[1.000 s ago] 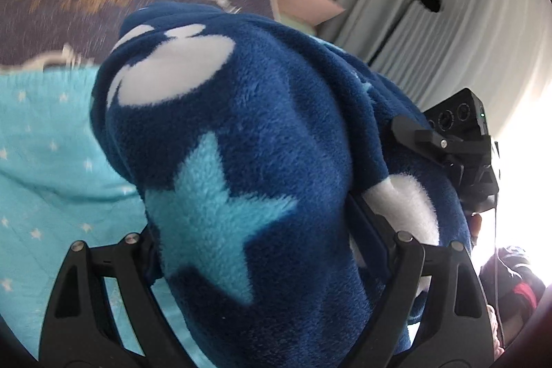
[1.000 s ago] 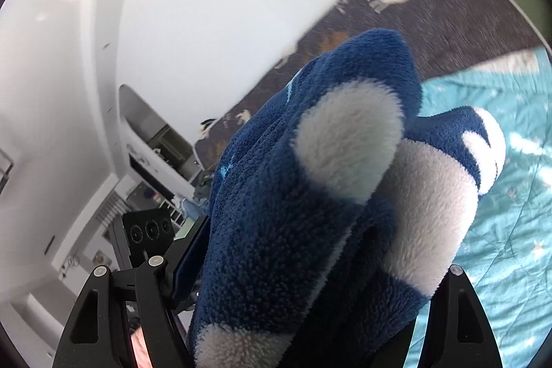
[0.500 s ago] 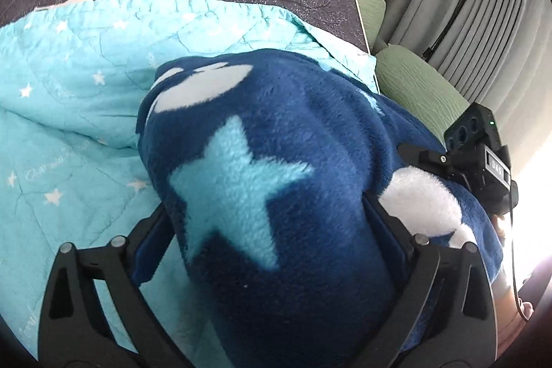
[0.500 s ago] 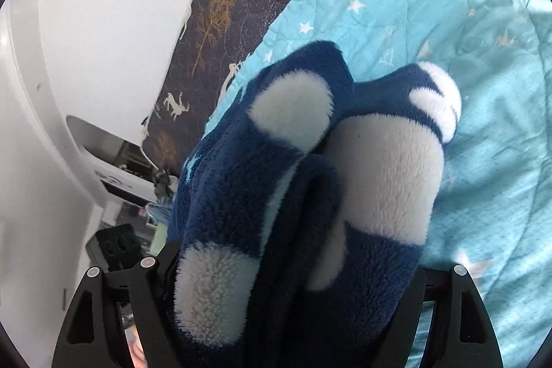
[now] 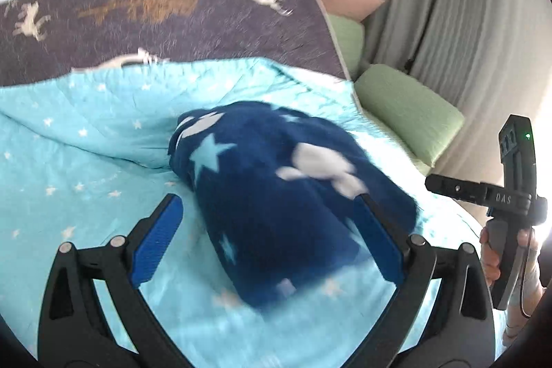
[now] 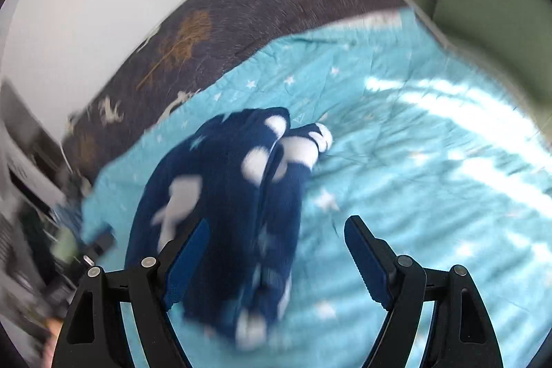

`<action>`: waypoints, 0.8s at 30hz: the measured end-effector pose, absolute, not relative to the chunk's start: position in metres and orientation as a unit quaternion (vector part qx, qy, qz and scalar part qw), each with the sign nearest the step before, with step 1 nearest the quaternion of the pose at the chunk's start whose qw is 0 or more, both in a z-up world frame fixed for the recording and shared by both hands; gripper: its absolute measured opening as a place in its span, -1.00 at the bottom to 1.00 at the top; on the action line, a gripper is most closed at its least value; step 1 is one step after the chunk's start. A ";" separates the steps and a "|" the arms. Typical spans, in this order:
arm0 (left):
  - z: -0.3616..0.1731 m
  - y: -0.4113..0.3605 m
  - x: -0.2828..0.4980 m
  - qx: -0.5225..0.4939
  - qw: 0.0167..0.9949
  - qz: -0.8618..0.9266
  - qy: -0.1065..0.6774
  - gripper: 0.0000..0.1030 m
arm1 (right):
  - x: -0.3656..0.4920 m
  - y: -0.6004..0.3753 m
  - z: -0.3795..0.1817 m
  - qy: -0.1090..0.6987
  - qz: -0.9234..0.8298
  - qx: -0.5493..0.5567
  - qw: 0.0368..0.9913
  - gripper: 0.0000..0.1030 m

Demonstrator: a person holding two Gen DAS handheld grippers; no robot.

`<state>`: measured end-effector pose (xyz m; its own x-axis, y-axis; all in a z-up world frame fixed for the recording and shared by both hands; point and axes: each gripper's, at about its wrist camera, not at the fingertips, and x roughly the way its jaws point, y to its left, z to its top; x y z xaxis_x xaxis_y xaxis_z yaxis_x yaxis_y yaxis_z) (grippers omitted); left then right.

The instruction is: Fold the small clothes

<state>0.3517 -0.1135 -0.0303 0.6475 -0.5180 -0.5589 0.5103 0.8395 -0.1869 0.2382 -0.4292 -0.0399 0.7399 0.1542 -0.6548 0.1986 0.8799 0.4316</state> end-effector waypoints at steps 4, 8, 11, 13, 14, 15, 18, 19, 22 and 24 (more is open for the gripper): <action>-0.009 -0.099 0.294 -0.014 0.913 -0.284 0.292 0.92 | 0.181 -0.388 -0.012 0.338 -0.021 0.222 0.914 0.60; 0.001 -0.090 0.241 -0.016 0.909 -0.285 0.305 0.92 | 0.130 -0.331 0.020 0.303 -0.044 0.145 0.941 0.60; 0.010 -0.081 0.196 -0.007 0.912 -0.285 0.294 0.92 | 0.094 -0.296 0.035 0.296 -0.040 0.120 0.947 0.61; 0.018 -0.071 0.163 0.008 0.925 -0.268 0.269 0.93 | 0.075 -0.274 0.041 0.293 -0.034 0.099 0.951 0.61; 0.020 -0.067 0.153 0.012 0.930 -0.260 0.261 0.95 | 0.065 -0.263 0.045 0.288 -0.038 0.083 0.953 0.61; 0.021 -0.063 0.143 0.014 0.934 -0.249 0.255 0.96 | 0.055 -0.253 0.051 0.283 -0.044 0.068 0.956 0.64; 0.021 -0.045 0.119 0.006 0.940 -0.228 0.255 0.97 | 0.029 -0.230 0.059 0.263 -0.057 0.045 0.962 0.71; 0.020 -0.039 0.110 0.004 0.940 -0.223 0.258 0.97 | 0.022 -0.226 0.059 0.258 -0.054 0.051 0.963 0.74; 0.017 -0.029 0.093 0.011 0.943 -0.217 0.253 0.97 | 0.003 -0.216 0.060 0.245 -0.054 0.075 0.965 0.86; 0.015 -0.024 0.087 0.015 0.945 -0.210 0.252 0.97 | -0.006 -0.210 0.061 0.234 -0.063 0.071 0.968 0.93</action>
